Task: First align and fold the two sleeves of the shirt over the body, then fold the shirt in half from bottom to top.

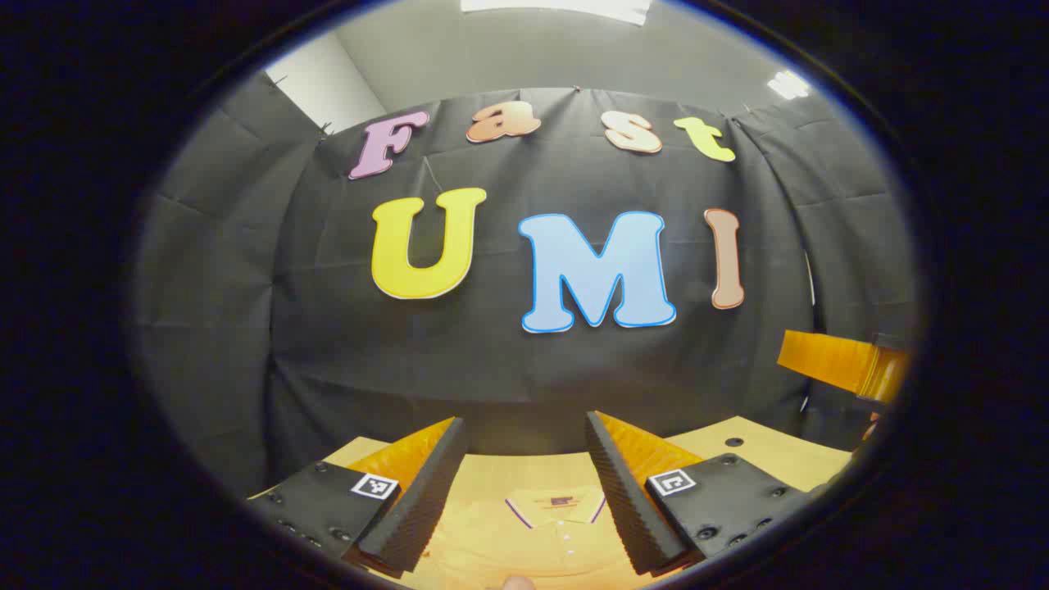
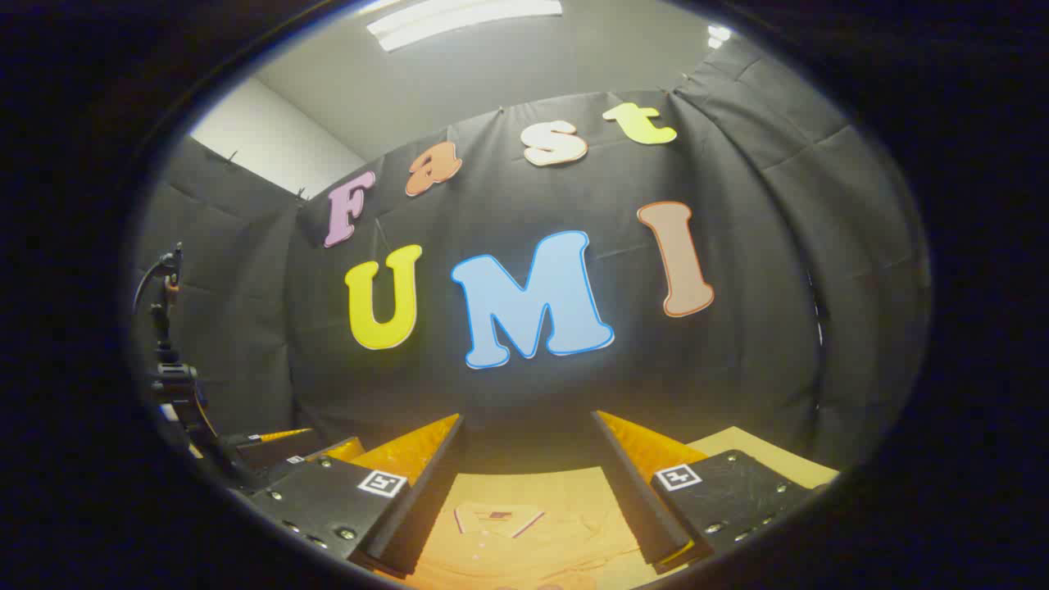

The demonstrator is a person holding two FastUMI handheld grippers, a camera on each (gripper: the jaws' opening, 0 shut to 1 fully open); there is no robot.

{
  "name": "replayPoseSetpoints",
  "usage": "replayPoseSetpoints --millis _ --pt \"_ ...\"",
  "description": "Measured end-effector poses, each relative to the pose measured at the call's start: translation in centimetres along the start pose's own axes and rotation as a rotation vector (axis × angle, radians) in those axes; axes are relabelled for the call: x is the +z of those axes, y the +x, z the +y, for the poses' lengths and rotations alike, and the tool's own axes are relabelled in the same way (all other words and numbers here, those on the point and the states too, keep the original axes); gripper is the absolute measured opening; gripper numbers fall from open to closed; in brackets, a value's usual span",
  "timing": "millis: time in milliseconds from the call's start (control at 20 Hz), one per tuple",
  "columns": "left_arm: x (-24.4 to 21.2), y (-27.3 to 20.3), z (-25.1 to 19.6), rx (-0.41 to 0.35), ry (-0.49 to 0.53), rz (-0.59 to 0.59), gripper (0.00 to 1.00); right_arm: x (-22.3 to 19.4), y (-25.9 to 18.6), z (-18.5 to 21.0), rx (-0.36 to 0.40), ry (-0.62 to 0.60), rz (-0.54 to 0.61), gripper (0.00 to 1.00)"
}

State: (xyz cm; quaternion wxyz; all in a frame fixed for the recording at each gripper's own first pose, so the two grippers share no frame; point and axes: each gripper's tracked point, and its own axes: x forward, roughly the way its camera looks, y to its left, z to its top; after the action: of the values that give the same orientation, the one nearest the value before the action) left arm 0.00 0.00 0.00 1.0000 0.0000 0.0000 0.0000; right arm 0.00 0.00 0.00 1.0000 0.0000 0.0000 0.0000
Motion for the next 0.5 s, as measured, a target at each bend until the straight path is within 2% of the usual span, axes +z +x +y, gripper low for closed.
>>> replayPoseSetpoints --millis 200,500 --pt "-0.6 0.1 -0.1 0.003 0.015 0.014 0.94 0.2 0.1 0.0 -0.029 -0.056 -0.03 0.94" --pt "-1.6 0.9 -0.6 -0.014 0.008 0.043 0.94 -1.4 1.1 0.3 -0.025 -0.079 0.025 0.94"
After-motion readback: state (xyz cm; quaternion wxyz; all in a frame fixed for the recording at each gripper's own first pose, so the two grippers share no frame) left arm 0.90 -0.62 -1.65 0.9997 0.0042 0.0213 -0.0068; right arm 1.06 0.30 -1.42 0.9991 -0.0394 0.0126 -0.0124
